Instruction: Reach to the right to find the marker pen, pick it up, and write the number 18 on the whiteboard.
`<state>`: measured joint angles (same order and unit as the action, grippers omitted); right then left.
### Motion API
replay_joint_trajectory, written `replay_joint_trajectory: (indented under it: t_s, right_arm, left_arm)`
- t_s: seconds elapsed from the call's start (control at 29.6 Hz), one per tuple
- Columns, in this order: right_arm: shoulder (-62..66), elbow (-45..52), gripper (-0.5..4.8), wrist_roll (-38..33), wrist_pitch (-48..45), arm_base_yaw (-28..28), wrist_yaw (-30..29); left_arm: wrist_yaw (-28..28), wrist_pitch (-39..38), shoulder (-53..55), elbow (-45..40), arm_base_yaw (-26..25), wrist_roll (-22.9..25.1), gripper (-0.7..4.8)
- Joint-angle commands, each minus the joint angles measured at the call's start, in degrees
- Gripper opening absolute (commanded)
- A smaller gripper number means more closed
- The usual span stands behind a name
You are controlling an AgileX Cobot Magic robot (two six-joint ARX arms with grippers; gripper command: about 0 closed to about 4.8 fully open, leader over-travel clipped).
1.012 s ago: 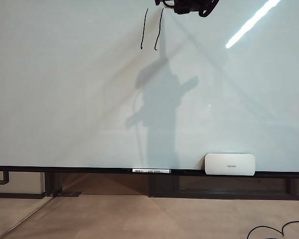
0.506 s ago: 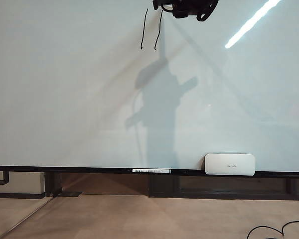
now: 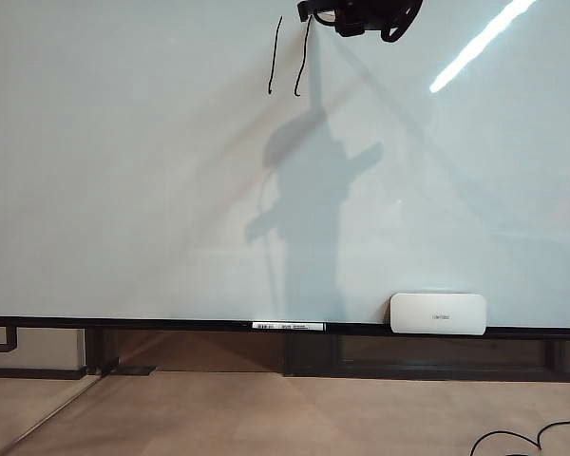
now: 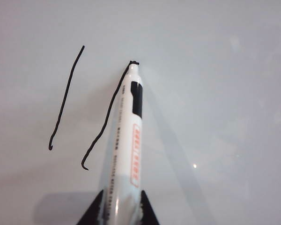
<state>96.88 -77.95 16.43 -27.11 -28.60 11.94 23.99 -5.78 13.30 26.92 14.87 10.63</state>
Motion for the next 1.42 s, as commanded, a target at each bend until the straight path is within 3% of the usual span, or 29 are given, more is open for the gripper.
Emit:
replay_joint_trajectory:
  t_s: [0.03,0.94,1.42]
  right_arm:
    - [-0.31,-0.37,-0.02,0.13,-1.16,-0.07,0.42]
    - [-0.46,-0.35,-0.02,1.62,1.62,-0.07,15.21]
    - [-0.35,0.33,-0.01,-1.44,11.54,0.04,13.35]
  left_arm:
    - [0.28,0.7,-0.04,0.22,0.02,0.07,-0.05]
    - [0.28,0.68,-0.07,0.22,0.02,1.03,-0.05]
    - [0.26,0.72,-0.07,0.22,0.02,1.38,-0.05]
